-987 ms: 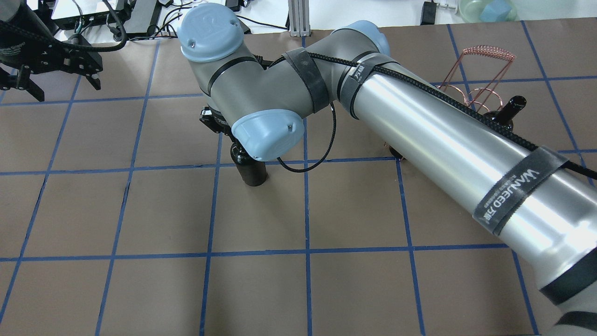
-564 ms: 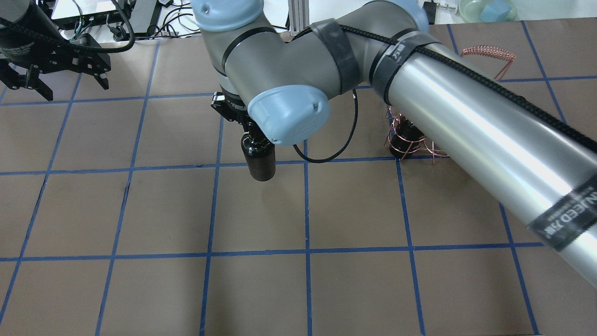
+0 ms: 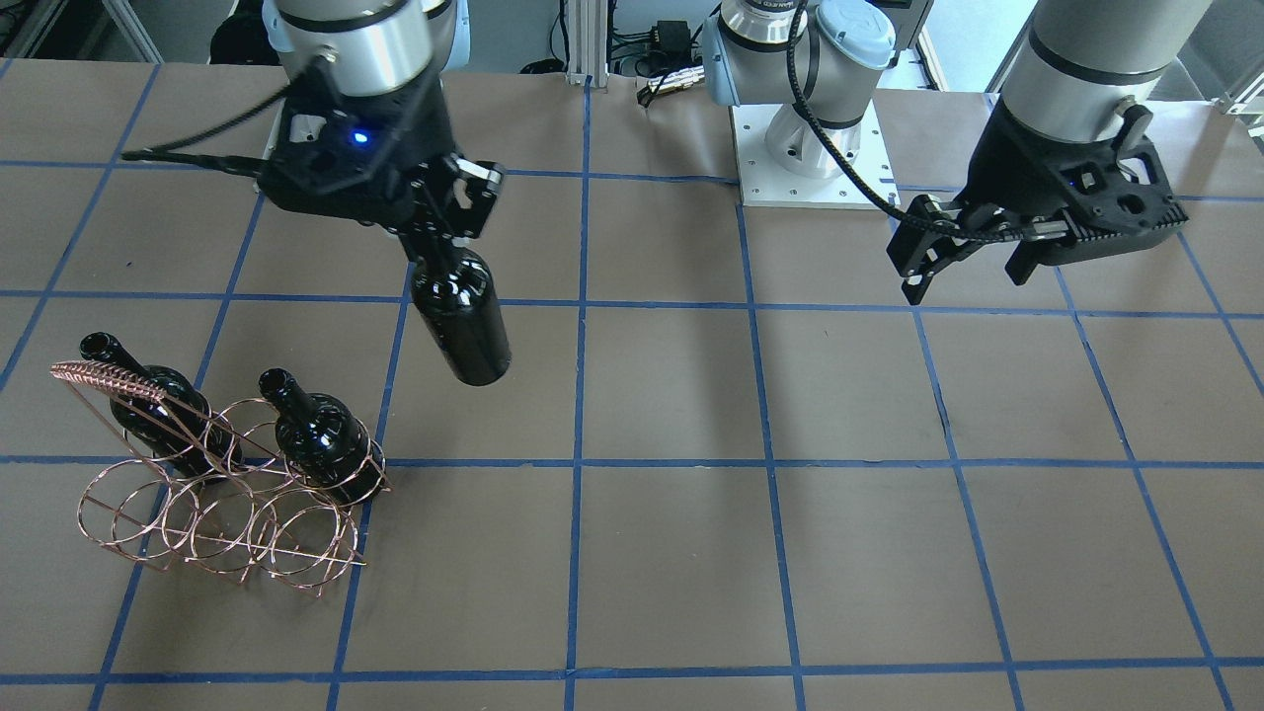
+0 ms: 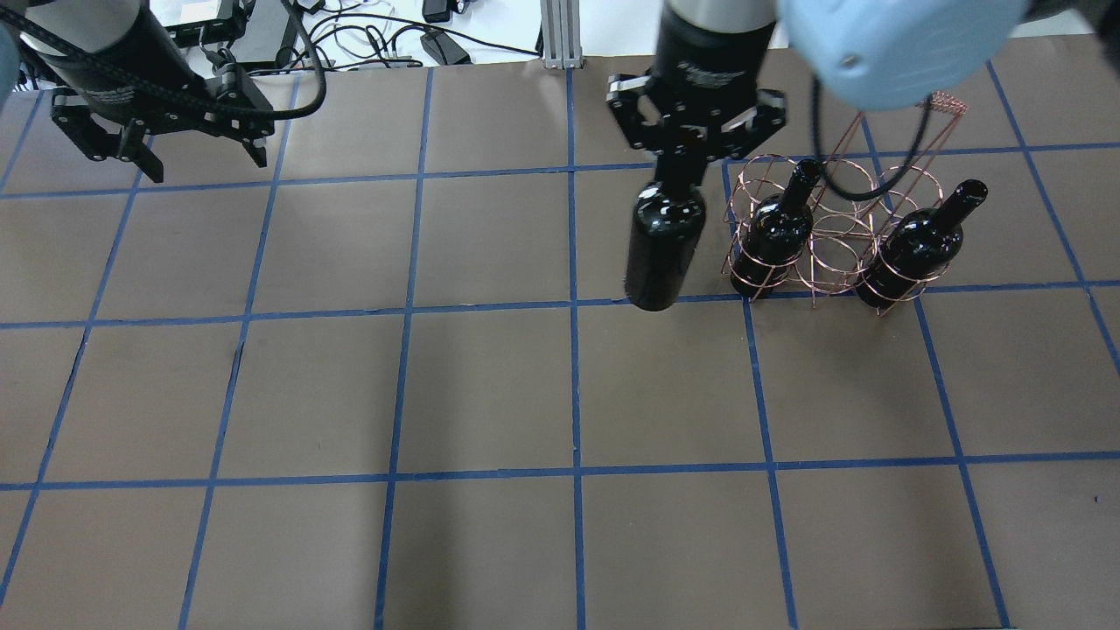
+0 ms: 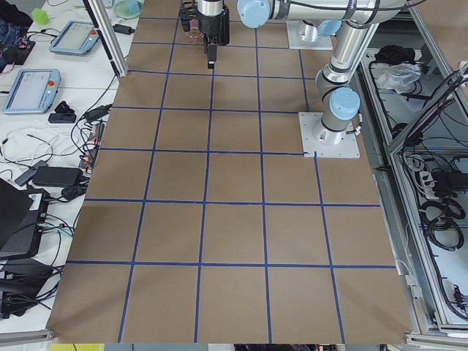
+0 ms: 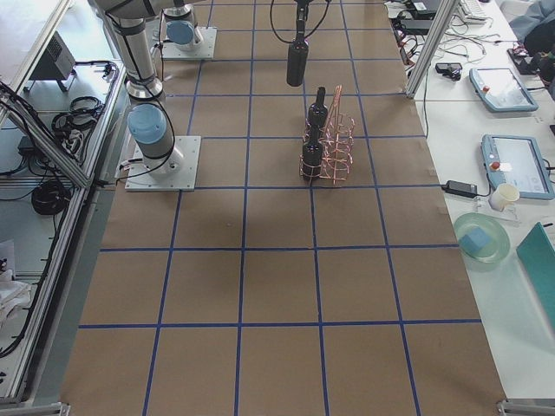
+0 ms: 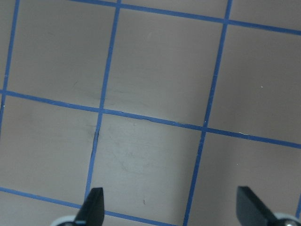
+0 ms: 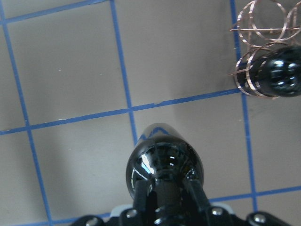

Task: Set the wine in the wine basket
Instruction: 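Carry the bottle over the copper wine rack with the right gripper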

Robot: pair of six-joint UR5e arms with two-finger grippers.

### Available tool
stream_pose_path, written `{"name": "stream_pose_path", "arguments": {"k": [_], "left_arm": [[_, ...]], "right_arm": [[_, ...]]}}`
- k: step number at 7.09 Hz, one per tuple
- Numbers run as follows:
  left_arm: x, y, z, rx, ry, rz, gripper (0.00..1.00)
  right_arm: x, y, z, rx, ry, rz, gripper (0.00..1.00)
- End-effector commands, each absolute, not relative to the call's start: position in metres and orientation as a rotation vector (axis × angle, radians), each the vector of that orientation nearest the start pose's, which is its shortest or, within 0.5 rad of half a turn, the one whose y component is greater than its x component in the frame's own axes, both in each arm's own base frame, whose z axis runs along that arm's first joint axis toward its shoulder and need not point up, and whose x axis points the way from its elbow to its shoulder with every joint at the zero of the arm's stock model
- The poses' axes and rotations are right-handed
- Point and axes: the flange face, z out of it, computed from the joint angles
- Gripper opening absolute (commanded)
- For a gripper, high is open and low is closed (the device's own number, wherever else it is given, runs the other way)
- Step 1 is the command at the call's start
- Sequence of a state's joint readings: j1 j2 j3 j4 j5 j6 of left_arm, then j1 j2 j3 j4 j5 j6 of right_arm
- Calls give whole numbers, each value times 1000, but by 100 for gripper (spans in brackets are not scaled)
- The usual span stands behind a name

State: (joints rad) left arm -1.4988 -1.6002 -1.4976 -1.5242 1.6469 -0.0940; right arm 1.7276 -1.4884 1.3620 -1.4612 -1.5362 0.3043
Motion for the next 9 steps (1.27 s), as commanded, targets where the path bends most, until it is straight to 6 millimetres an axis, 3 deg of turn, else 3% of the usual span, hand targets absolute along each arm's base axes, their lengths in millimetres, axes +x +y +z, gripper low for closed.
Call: {"name": "stream_pose_path", "arguments": {"k": [1, 4, 6, 9], "left_arm": [[-134, -510, 505, -247, 3101, -121, 100], [-144, -503, 500, -219, 3117, -103, 100], [-150, -500, 499, -232, 3173, -87, 100], [-149, -495, 495, -203, 3164, -69, 100]], "right_arm": [[121, -478, 571, 136, 3162, 26, 0], [19, -505, 572, 275, 3141, -67, 0], [12, -529, 563, 291, 3132, -159, 0], [14, -559, 525, 325, 3097, -115, 0]]}}
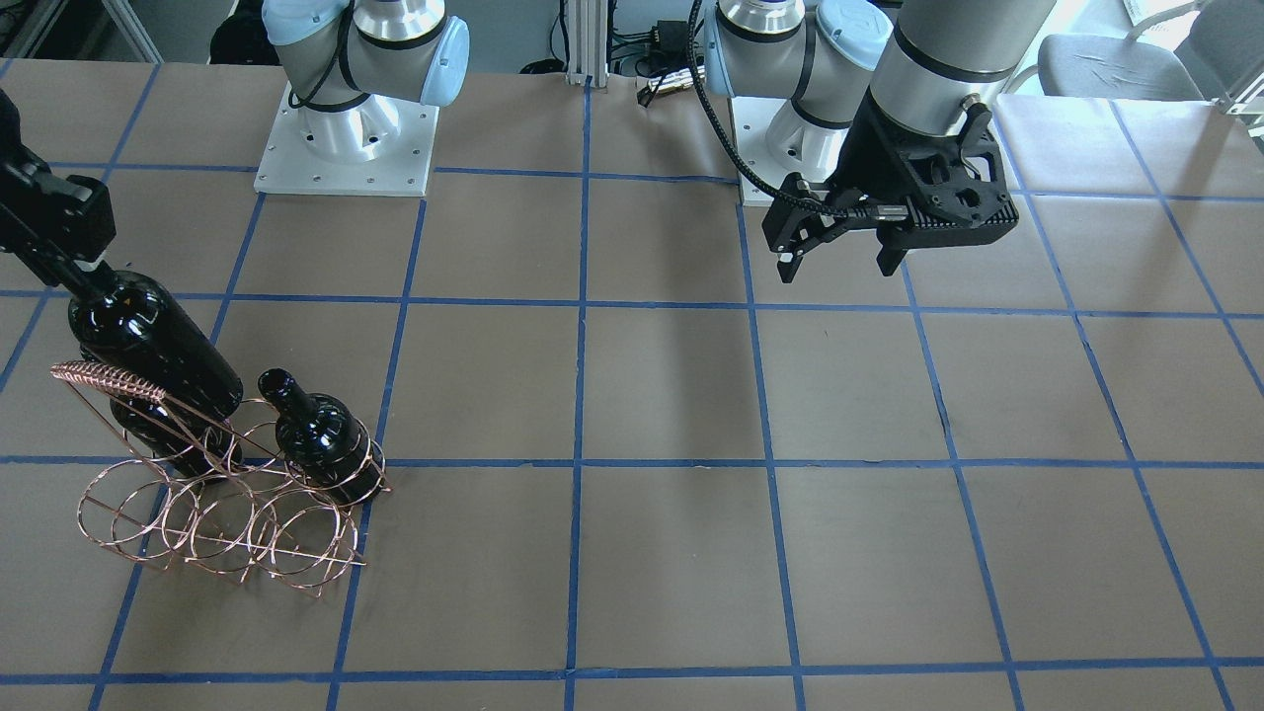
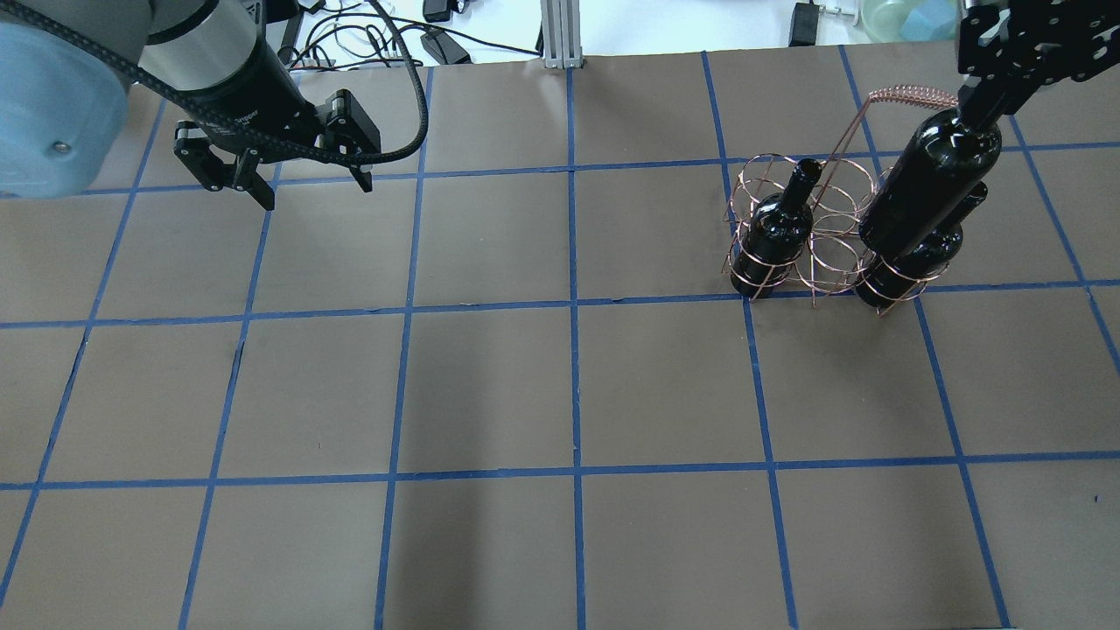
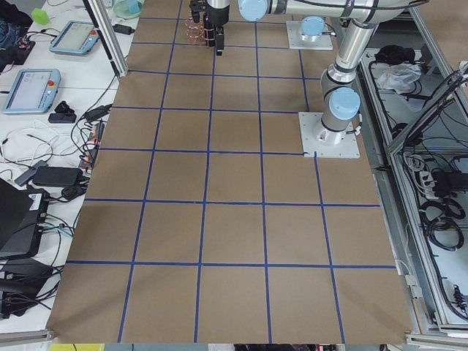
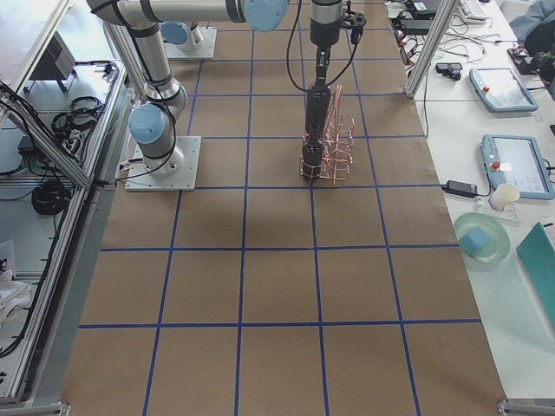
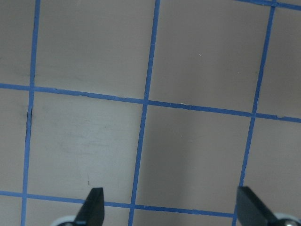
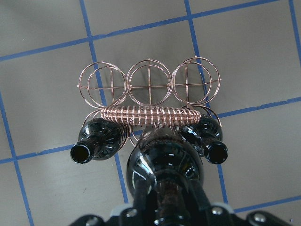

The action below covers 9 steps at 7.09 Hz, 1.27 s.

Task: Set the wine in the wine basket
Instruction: 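Lower the bottle into the empty middle slot of the rack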

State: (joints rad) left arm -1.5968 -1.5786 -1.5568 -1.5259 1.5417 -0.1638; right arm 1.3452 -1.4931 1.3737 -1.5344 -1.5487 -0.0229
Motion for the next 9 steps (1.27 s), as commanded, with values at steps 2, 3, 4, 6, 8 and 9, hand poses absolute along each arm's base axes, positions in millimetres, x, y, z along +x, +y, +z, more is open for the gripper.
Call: {"name": "stream_pose_path", "arguments": {"k": [2, 3, 4, 6, 8, 9], "left_arm": [[-150, -490, 498, -112, 3166, -68, 100], [-152, -481, 497, -56, 3166, -66, 100], [-152, -475, 498, 3, 3167, -74, 100], [-141, -476, 497, 141, 3065, -74, 100], [-138, -476, 498, 129, 3071, -78, 100], [-140, -477, 495, 119, 3092, -70, 100]], "right_arm": [[12, -564, 508, 304, 3101, -106, 0], [11, -569, 496, 329, 3097, -115, 0], [11, -571, 492, 334, 3097, -113, 0], [12, -571, 490, 338, 3092, -113, 0], [21, -571, 487, 313, 3098, -100, 0], [20, -574, 482, 300, 3103, -91, 0]]}}
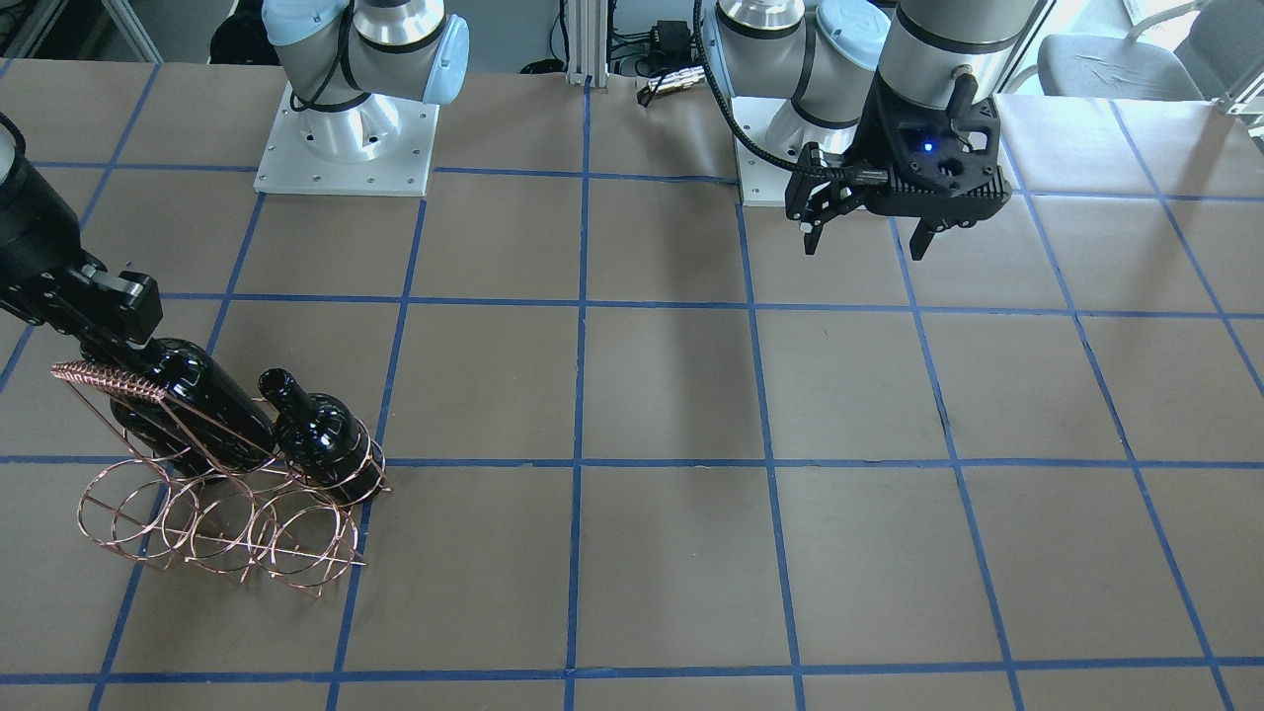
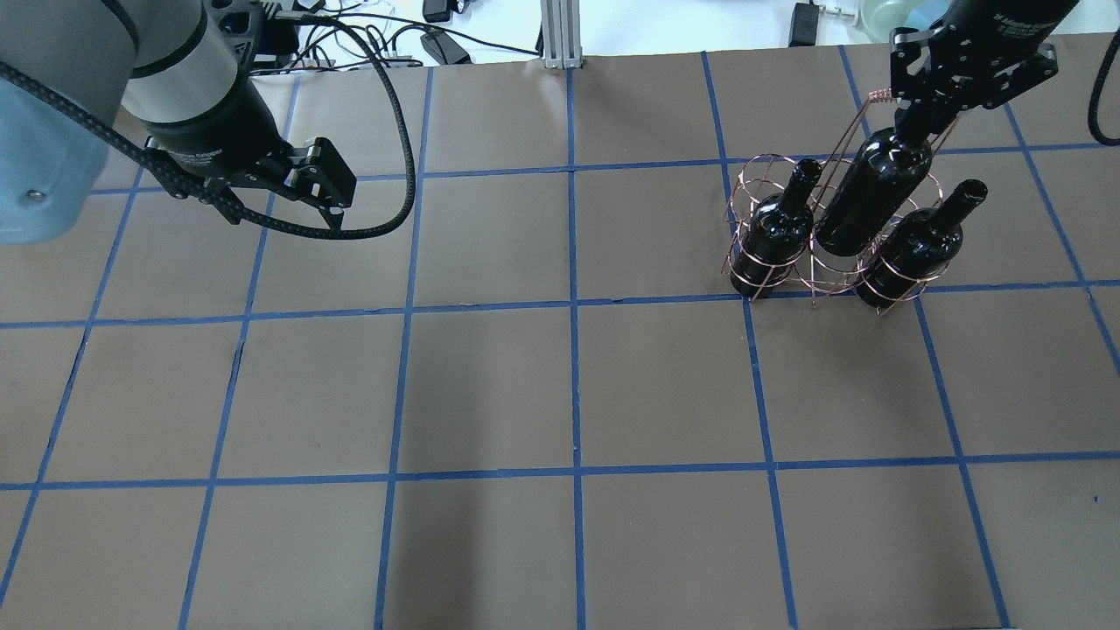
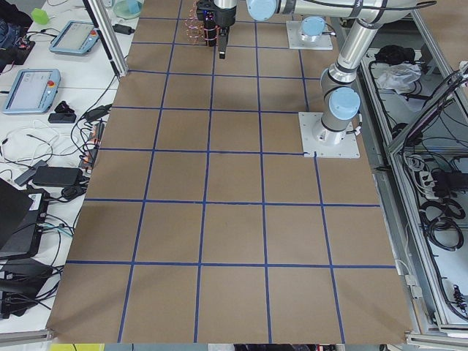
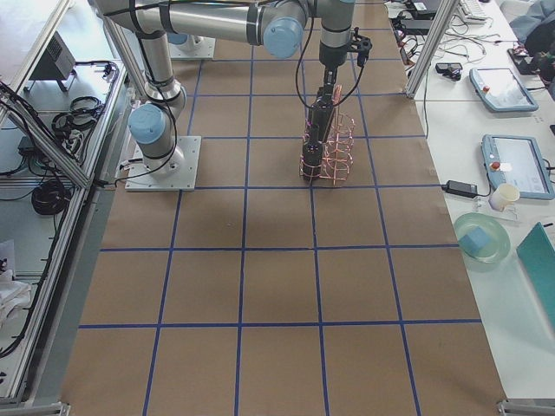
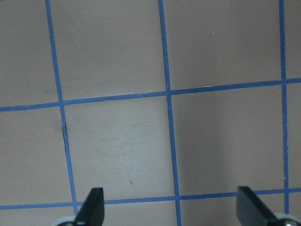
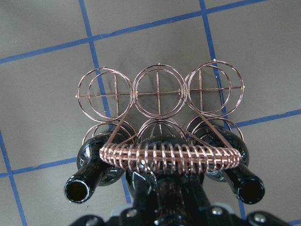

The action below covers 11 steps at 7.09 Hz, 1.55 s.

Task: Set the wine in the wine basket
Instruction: 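Lower the bottle into the empty middle slot of the rack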

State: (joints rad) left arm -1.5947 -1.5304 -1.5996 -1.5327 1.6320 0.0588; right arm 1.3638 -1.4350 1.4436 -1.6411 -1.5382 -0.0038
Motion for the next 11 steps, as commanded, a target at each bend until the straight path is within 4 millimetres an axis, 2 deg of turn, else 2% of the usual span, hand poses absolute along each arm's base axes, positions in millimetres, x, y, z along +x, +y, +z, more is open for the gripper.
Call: {"name": "stream_pose_path", "arguments": {"k": [1, 3, 5, 7, 9, 11], "left_arm": [[-142, -476, 496, 96, 3092, -69, 100], [-145, -477, 494, 100, 3115, -64, 100], [-144, -474, 496, 99, 3101, -69, 100], [-144, -474, 497, 63, 3101, -67, 100], [-144, -473, 496, 47, 3107, -56, 100], [-143, -473, 496, 51, 3101, -56, 100]], "right_arm": [[20, -574, 482, 293, 3105, -90, 0], [20, -575, 479, 285, 3101, -89, 0], [21, -574, 461, 283, 3099, -70, 0], [20, -578, 454, 249, 3101, -97, 0], [20, -578, 428, 254, 3100, -56, 0], [20, -578, 413, 259, 3096, -26, 0]]}}
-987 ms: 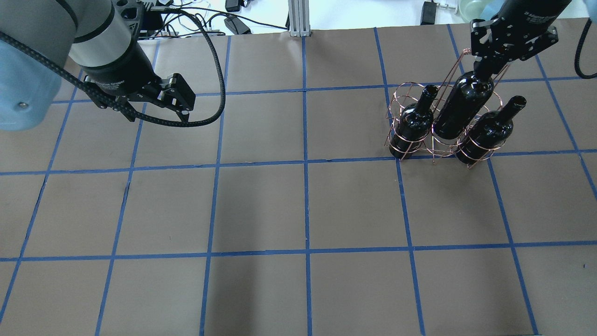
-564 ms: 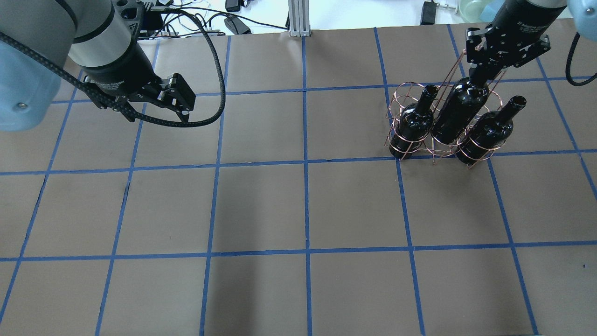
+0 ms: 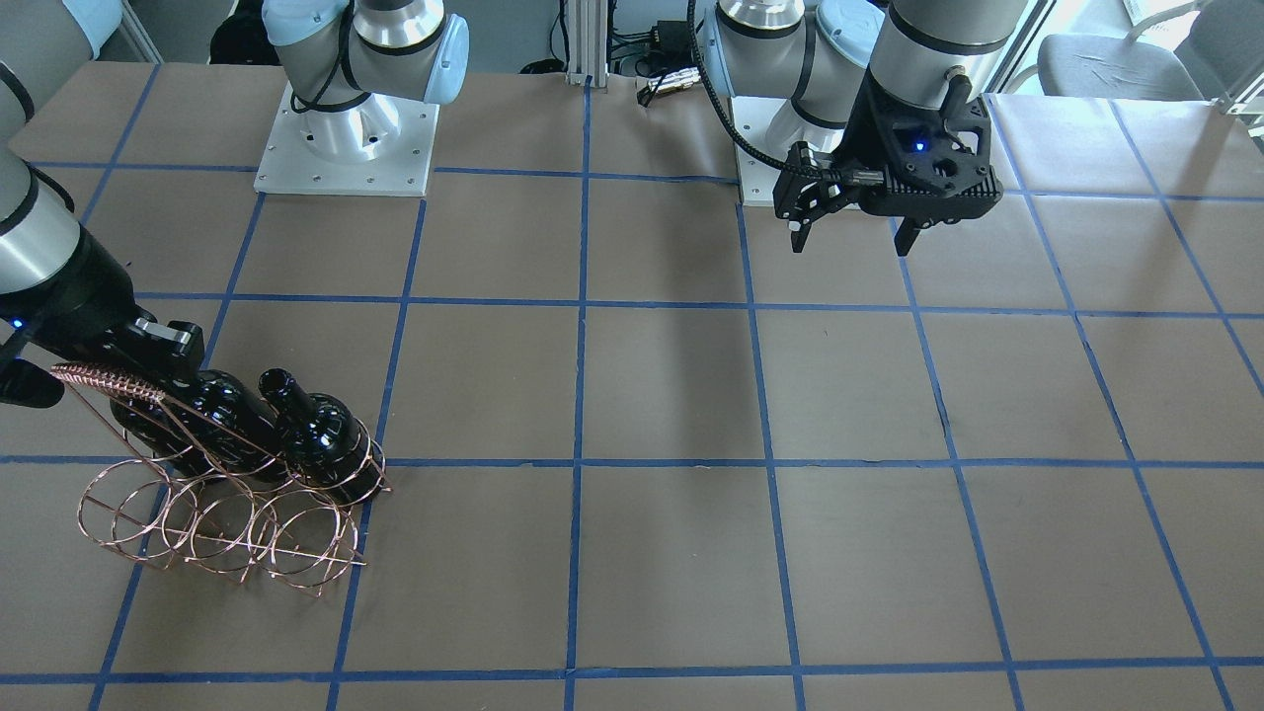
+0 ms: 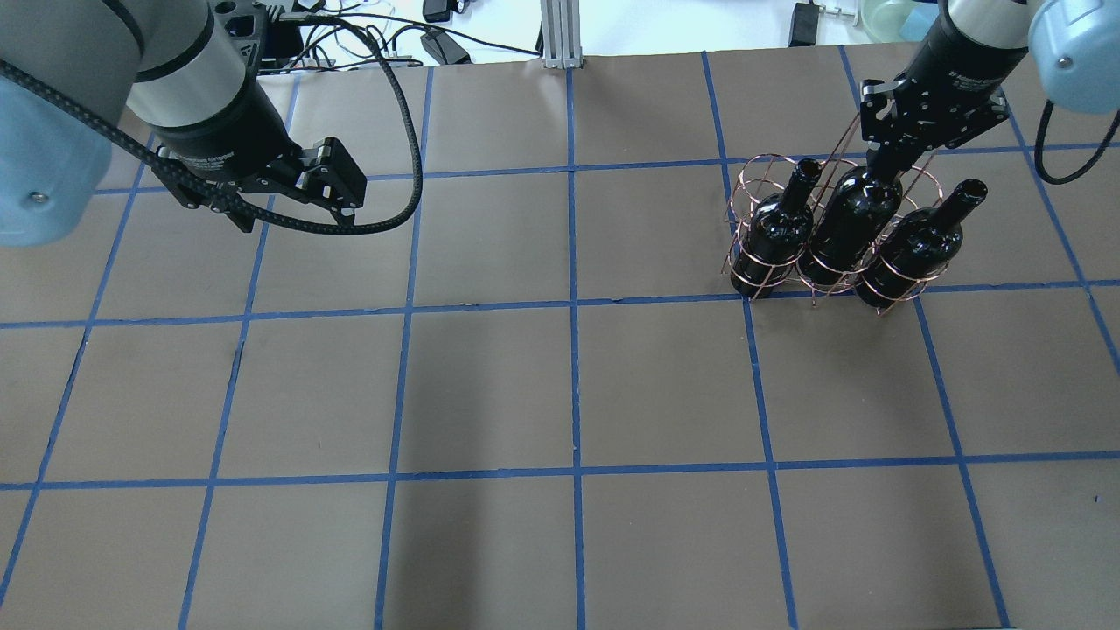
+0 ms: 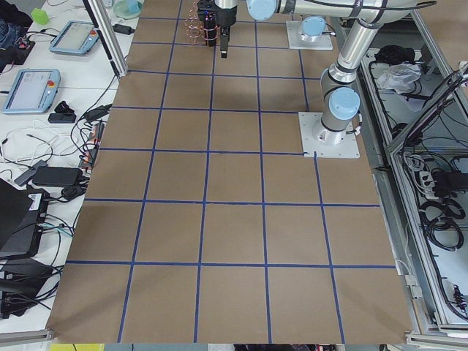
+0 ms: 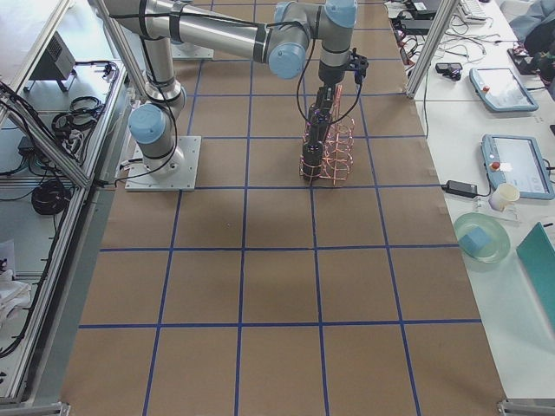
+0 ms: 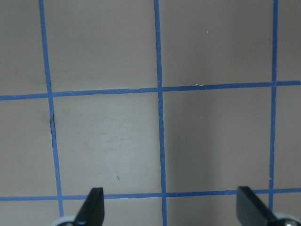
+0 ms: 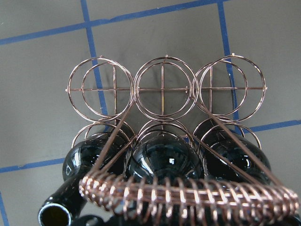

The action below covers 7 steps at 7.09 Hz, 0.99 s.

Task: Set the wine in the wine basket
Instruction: 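Lower the bottle into the empty middle slot of the rack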

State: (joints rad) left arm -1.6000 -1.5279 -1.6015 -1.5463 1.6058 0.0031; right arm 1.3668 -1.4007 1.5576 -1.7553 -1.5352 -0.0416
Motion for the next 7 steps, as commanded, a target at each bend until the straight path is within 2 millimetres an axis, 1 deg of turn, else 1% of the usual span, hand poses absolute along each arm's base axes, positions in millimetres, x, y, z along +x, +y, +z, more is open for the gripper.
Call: {"name": "stream_pose_path", "arguments": {"k": [1, 4, 5, 6, 7], "left_arm": [[-143, -473, 496, 53, 3098, -55, 100], [-143, -473, 494, 56, 3101, -51, 100], [-143, -473, 494, 56, 3100, -51, 100], [-143, -473, 494, 56, 3100, -51, 100], [-143, -473, 495, 54, 3100, -53, 100]], "right_arm": [[19, -578, 409, 266, 3097, -16, 0], [17, -580, 401, 268, 3109, 18, 1], [18, -579, 397, 266, 3112, 28, 7], [18, -577, 392, 268, 3111, 40, 37], [17, -577, 395, 287, 3111, 24, 62]]}}
